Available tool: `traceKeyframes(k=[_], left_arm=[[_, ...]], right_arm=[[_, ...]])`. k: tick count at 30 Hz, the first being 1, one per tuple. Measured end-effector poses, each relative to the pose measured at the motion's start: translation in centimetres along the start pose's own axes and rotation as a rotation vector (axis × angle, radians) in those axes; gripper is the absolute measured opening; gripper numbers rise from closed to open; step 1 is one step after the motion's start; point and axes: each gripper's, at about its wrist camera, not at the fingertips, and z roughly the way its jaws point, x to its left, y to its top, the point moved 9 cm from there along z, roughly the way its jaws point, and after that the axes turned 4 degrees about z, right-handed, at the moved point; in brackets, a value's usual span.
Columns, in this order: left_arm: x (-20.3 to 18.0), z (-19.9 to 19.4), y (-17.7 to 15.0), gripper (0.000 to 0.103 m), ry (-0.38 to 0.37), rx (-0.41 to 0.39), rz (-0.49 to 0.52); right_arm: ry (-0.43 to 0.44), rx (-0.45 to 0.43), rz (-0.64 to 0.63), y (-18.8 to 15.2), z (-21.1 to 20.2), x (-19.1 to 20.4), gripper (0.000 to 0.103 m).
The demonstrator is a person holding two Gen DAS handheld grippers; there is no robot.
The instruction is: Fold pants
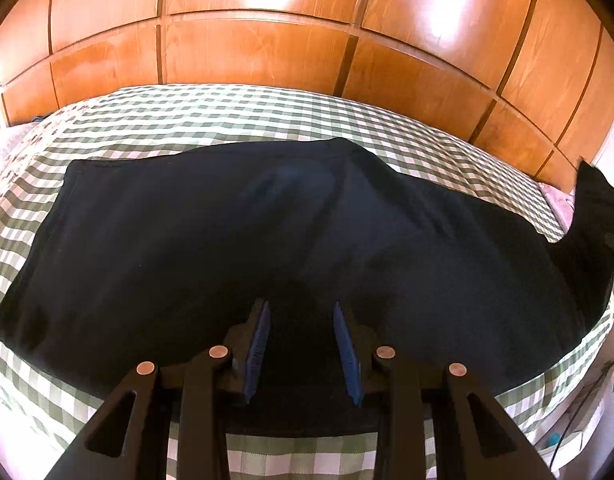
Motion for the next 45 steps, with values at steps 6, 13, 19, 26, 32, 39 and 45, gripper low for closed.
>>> traceKeyframes(k=[6, 13, 19, 26, 32, 39, 45], left_arm=[[0.0, 0.1, -0.4, 0.033, -0.033, 0.018, -0.026], [-1.1, -0.2, 0.0, 0.033, -0.301, 0.072, -0.166], [-3.9, -0.7, 2.1, 0.049, -0.549, 0.086, -0.248], [-7.0, 1.7, 4.1, 0.083, -0.713, 0.196, -0.377], [-9.0, 4.2, 3.7, 0.081, -0.692, 0.293, -0.361], [-11.5, 4.7, 3.7, 0.019, -0.671, 0.304, -0.265], [-12.3, 0.5, 6.7, 0.015, -0.775, 0.170, -0.208]], right_arm=[[0.069, 0.161, -0.191, -5.8, 4.4, 7.7, 0.016], [0.078, 0.283, -0.347, -11.3, 9.5, 12.6, 0.015], [0.014, 0.285, -0.526, -14.2, 10.3, 13.4, 0.019], [0.186, 0.300, -0.520, -14.8, 6.1, 13.9, 0.055], [0.114, 0.213, -0.355, -11.8, -0.7, 7.3, 0.055], [-0.196, 0.199, -0.201, -12.4, -1.5, -3.5, 0.055], [-0.138, 0.134, -0.138, -11.7, 0.9, -1.7, 0.054]])
